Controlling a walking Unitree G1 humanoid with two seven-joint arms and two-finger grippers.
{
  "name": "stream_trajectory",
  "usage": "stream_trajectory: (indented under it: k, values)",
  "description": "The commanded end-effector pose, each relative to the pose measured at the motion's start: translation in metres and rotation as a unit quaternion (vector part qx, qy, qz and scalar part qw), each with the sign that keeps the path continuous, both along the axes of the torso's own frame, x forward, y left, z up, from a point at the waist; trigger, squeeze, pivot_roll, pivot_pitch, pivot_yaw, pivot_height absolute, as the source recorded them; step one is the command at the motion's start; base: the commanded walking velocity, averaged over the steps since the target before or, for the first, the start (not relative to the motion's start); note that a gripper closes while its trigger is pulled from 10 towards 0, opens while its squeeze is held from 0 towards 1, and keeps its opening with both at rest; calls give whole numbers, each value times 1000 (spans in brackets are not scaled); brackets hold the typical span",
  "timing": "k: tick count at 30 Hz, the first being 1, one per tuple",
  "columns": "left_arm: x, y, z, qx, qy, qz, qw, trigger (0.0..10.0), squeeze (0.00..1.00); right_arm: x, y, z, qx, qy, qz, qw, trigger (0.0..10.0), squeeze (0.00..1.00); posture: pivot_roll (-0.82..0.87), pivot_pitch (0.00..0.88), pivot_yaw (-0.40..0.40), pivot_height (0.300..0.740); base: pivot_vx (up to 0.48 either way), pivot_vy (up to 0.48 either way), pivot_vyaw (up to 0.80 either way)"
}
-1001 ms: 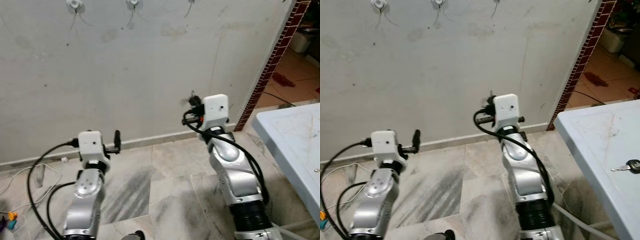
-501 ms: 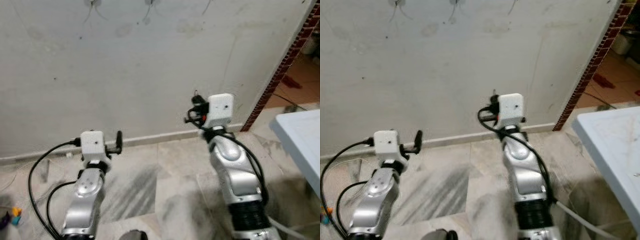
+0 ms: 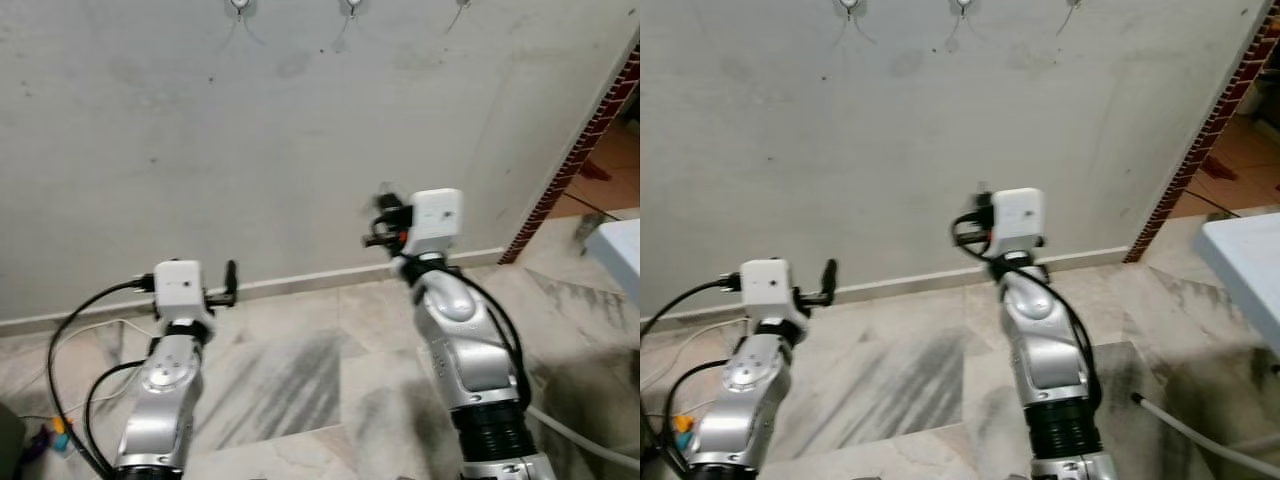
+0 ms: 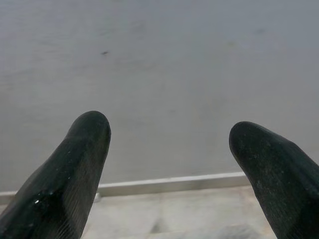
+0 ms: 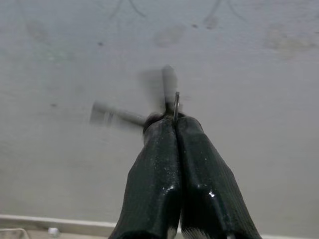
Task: Hang keys on a hook
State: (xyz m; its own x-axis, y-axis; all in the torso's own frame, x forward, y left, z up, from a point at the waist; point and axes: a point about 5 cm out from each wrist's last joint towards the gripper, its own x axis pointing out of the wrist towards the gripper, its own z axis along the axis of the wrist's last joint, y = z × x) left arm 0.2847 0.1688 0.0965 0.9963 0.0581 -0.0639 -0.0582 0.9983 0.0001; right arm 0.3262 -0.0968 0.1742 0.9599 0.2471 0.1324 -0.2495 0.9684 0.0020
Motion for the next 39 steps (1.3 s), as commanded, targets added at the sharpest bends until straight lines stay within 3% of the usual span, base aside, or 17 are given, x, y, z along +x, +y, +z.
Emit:
stream_trajectory:
  k: [1,17,31,39]
  values:
    - [0,-7,-2,-1,3,-10,1000,10000,0,1,-10,1,-5,-4,-15,1000,10000,0,12,98,35,740,0,424,0]
    - [0,-11,2,12,-16,-17,1000,10000,0,0,-9,1,-19,-12,-15,1000,10000,0,9,102,35,740,0,26,0]
    - [0,-14,3,17,-30,-26,999,10000,0,0,-10,-2,-24,-7,-18,1000,10000,0,5,106,29,740,0,0,779]
    - [4,-24,14,-15,-50,-79,996,10000,0,-1,-12,-1,-16,-6,-17,1000,10000,0,1,112,24,740,0,0,0]
